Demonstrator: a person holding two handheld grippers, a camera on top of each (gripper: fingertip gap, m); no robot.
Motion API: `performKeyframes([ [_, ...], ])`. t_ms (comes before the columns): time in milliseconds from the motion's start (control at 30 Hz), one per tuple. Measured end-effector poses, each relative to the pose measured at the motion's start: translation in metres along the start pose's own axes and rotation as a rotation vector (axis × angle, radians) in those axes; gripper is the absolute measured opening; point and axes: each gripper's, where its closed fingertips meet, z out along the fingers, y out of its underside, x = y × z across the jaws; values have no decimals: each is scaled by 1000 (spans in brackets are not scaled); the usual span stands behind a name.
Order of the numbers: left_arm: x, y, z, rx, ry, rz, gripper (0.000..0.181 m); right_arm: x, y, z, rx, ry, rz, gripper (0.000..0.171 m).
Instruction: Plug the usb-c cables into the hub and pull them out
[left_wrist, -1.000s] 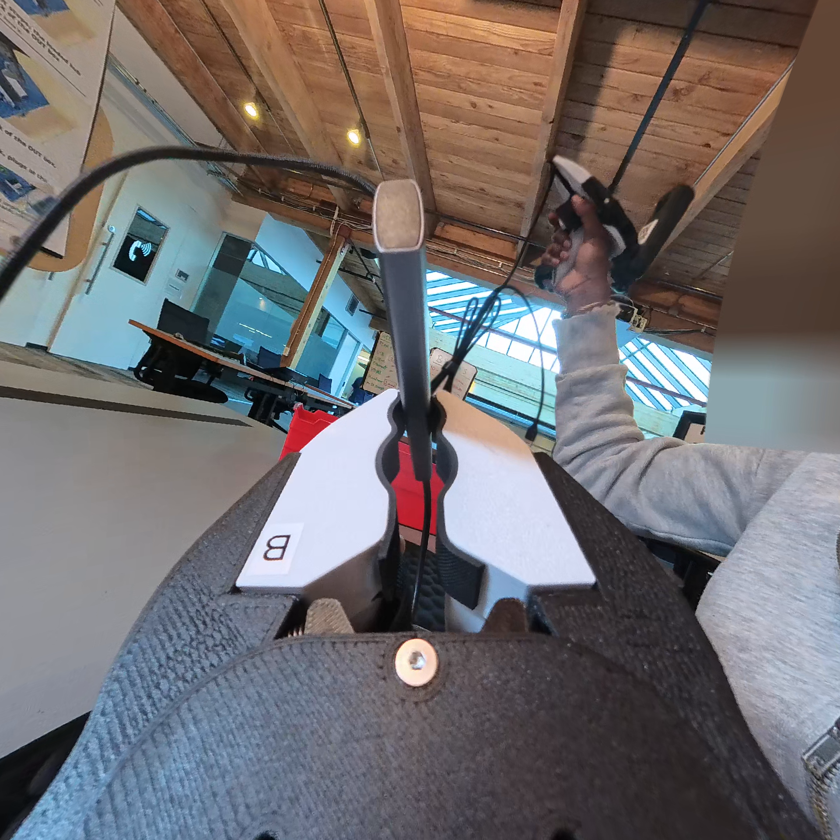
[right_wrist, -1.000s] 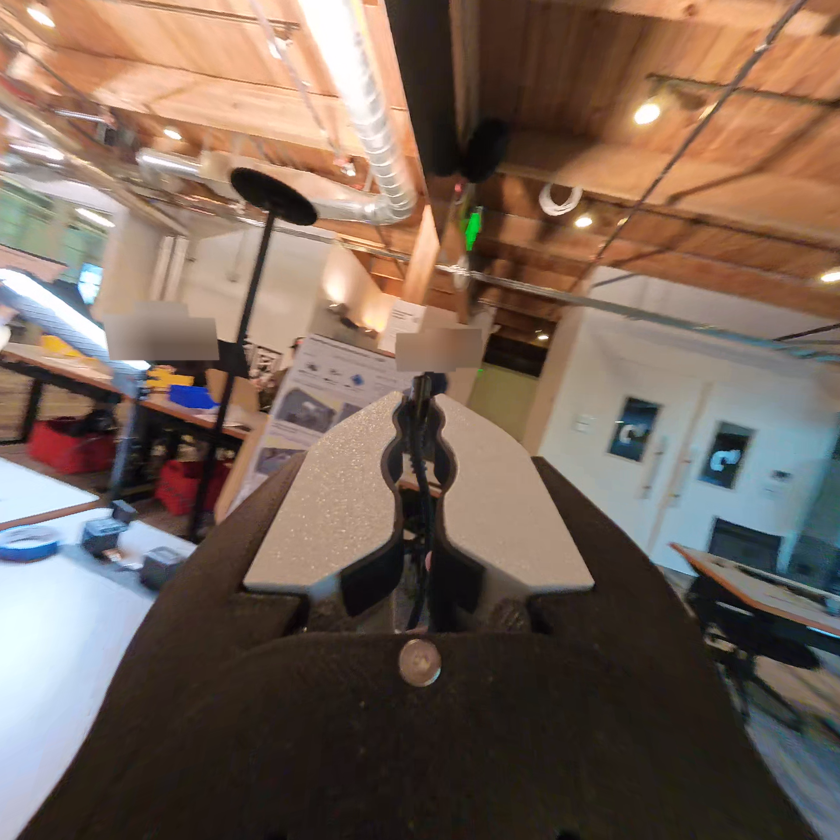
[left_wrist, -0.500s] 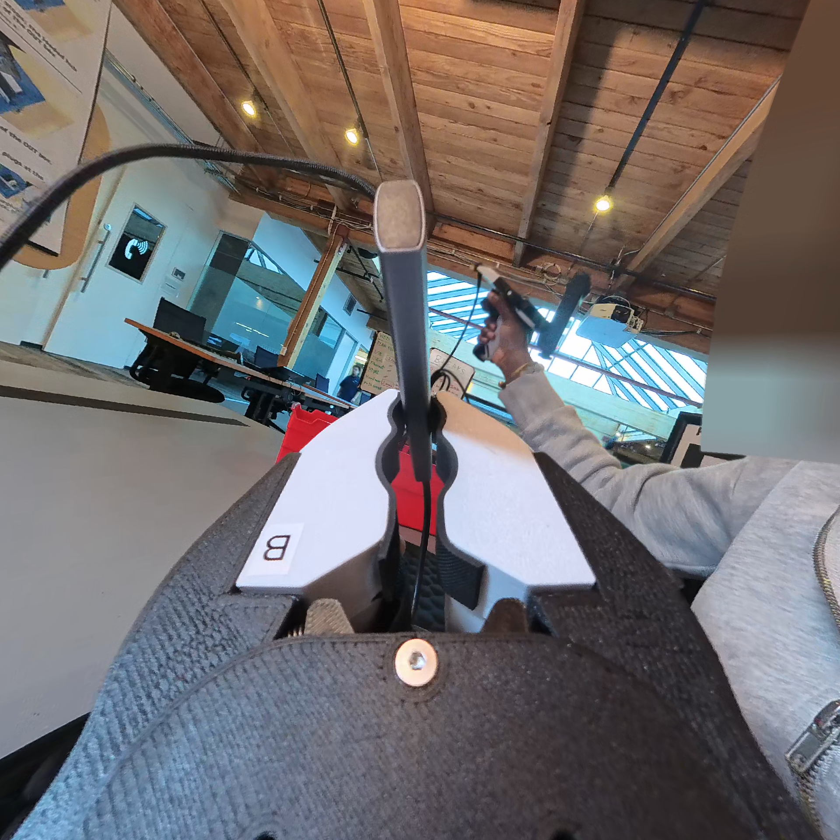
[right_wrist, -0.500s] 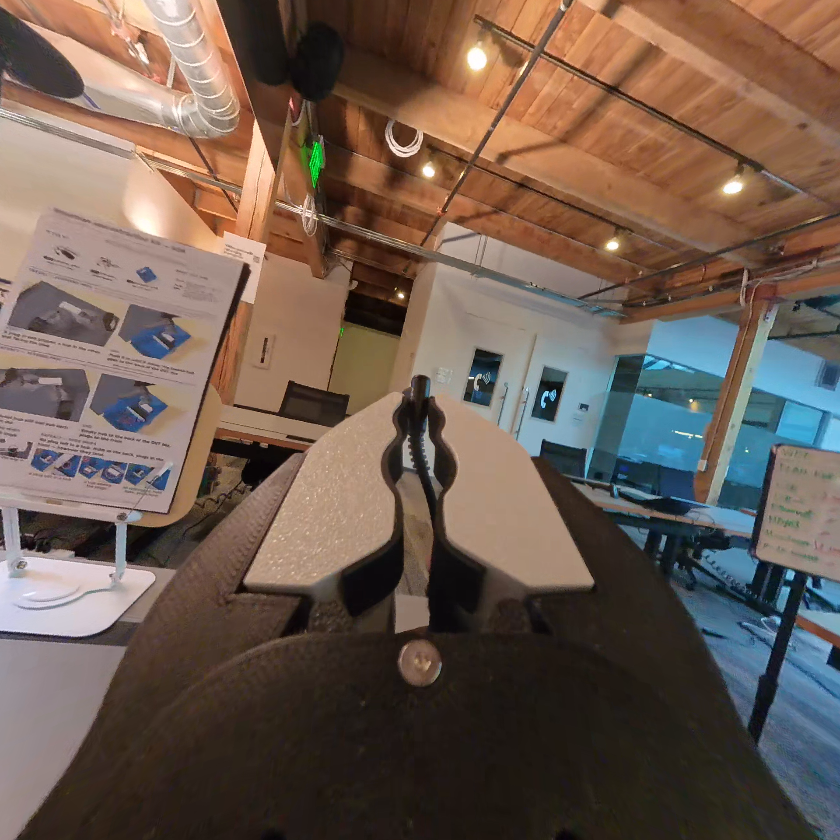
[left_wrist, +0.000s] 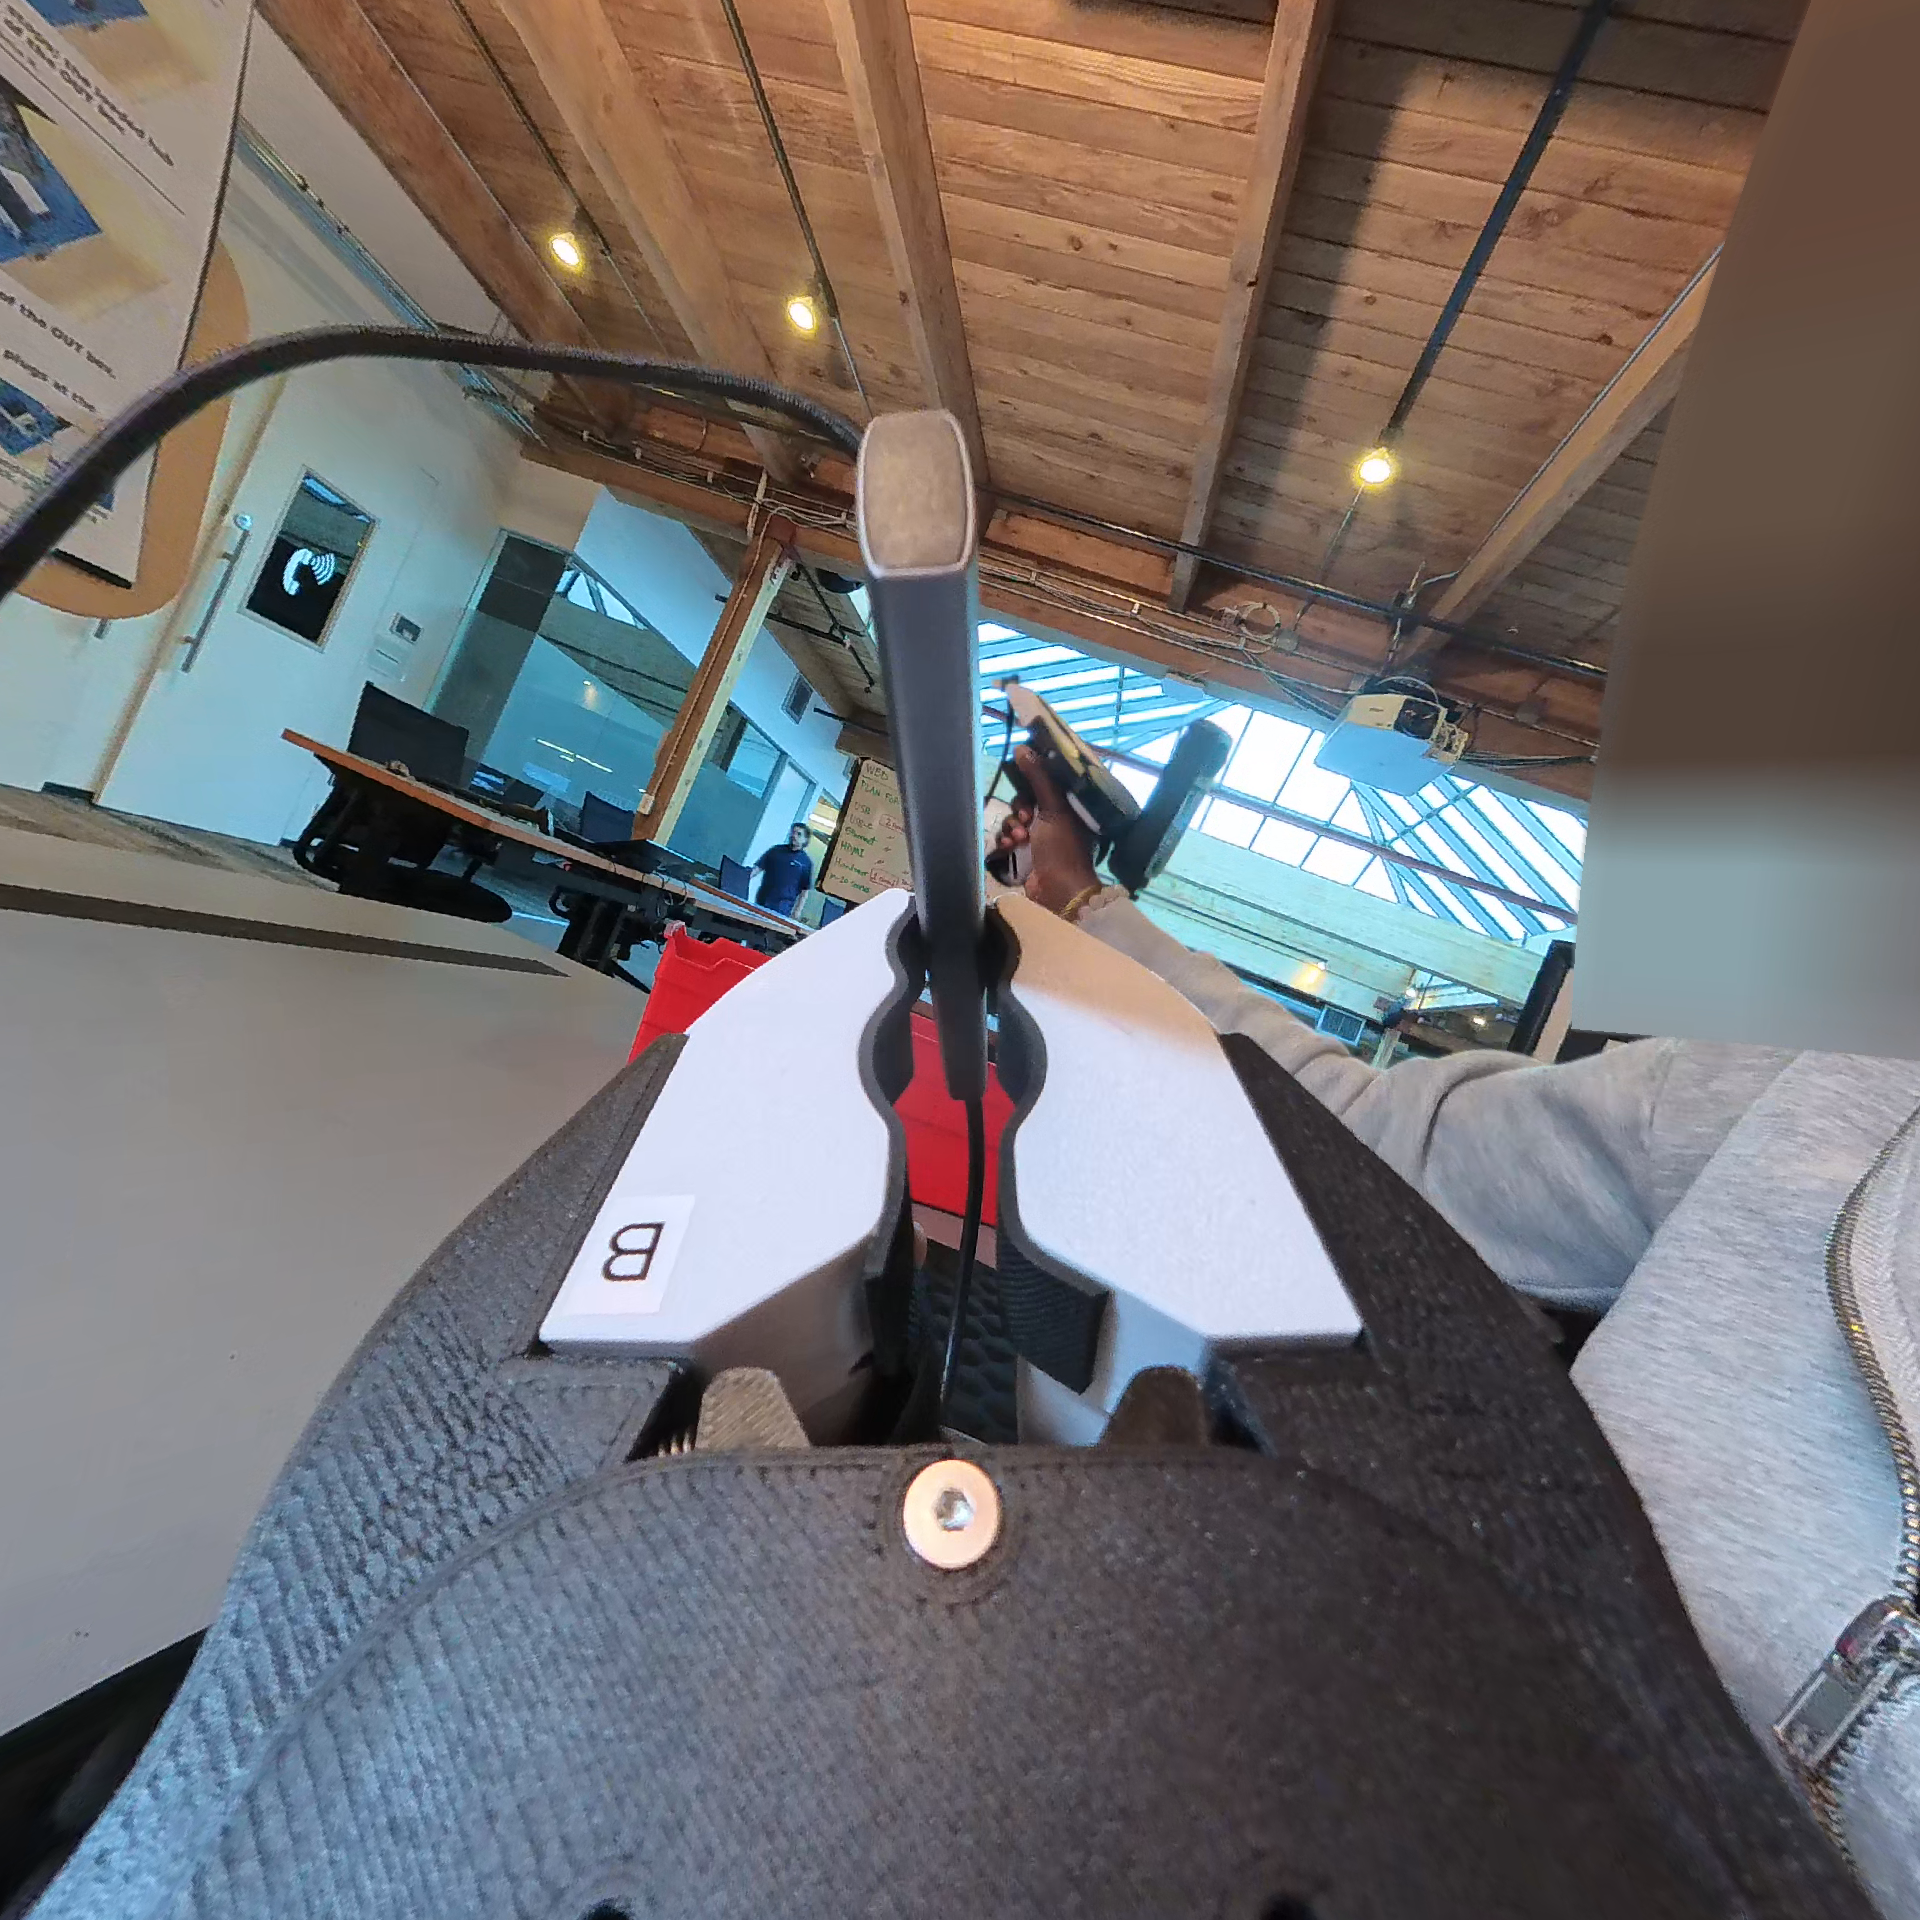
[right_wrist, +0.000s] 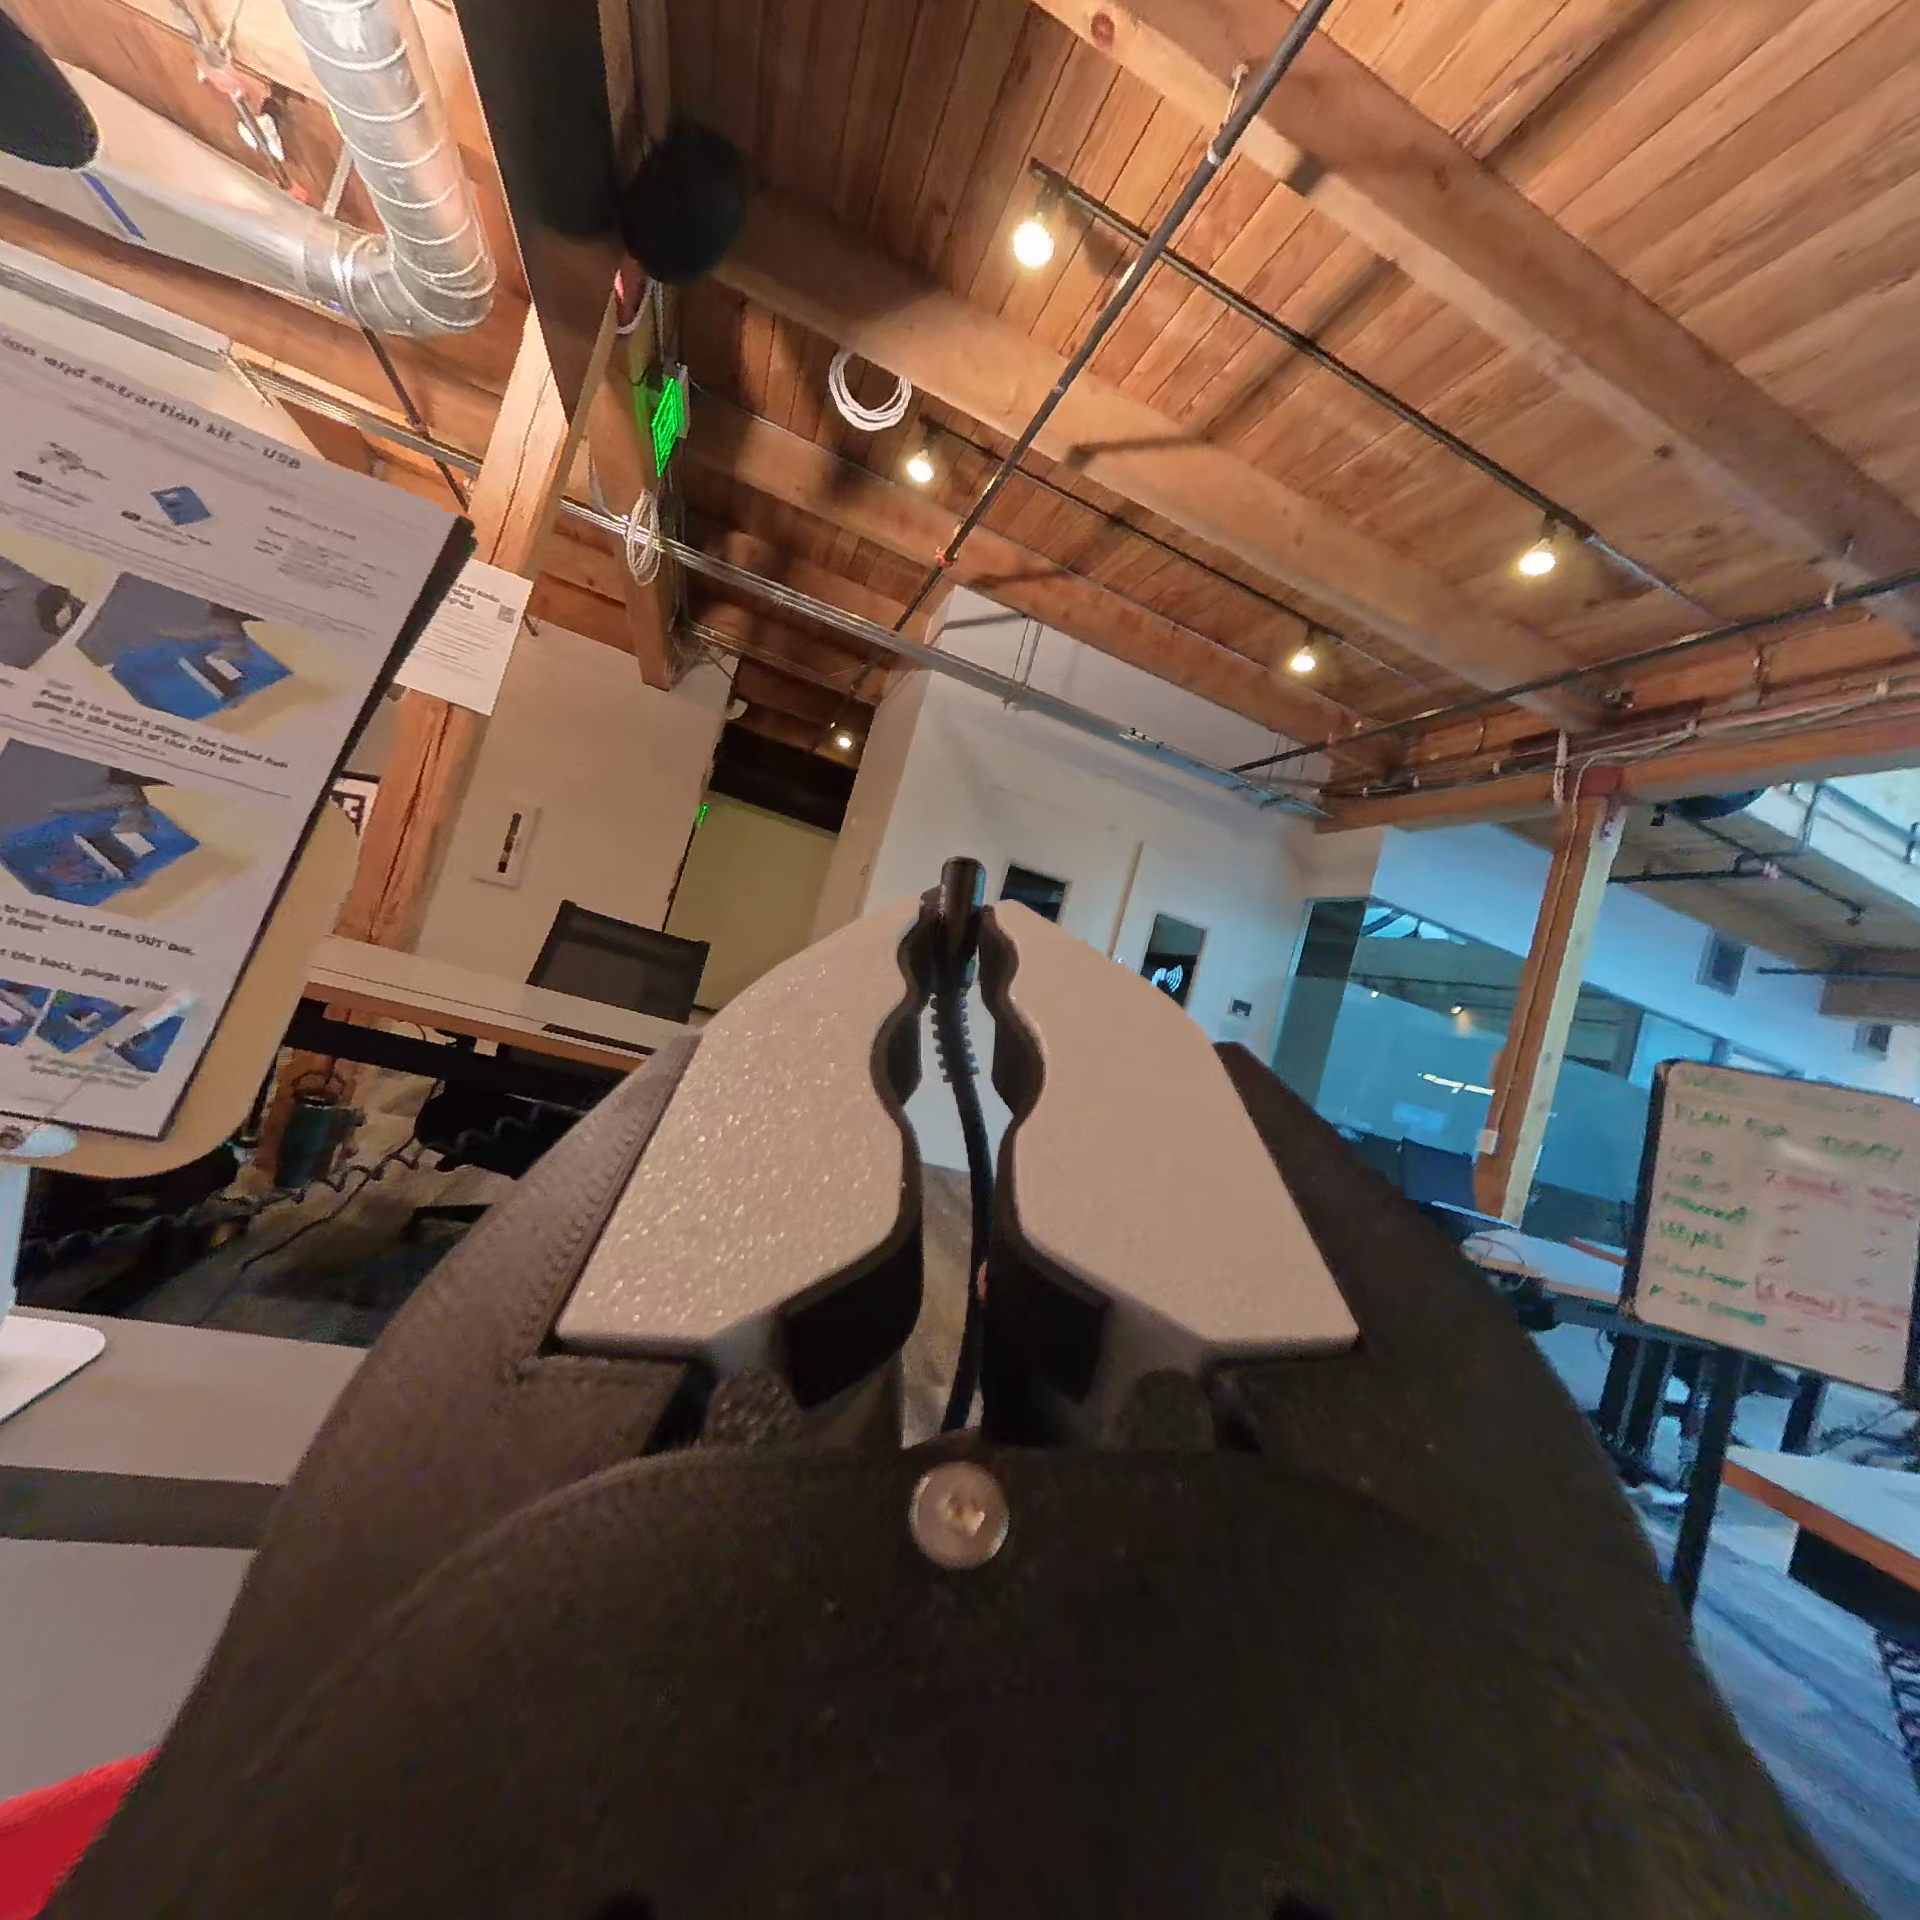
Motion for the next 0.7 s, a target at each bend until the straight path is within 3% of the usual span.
performKeyframes([
  [133,0,-1,0,4,3,-2,11,-10,13,-36,-7,-27,-12,8],
  [267,0,-1,0,4,2,-2,11,-26,55,-90,-156,-73,-47,9],
  [400,0,0,0,3,1,0,11,-39,121,-141,-469,-160,-63,8],
  [500,0,0,0,1,-3,0,11,-54,170,-176,-794,-290,61,9],
  [633,0,0,0,1,-7,7,11,-58,209,-207,-1133,-363,224,10],
  [667,0,0,0,0,-7,9,11,-59,215,-214,-1204,-394,218,14],
  [700,0,0,0,0,-7,10,11,-59,219,-221,-1268,-428,190,29],
])
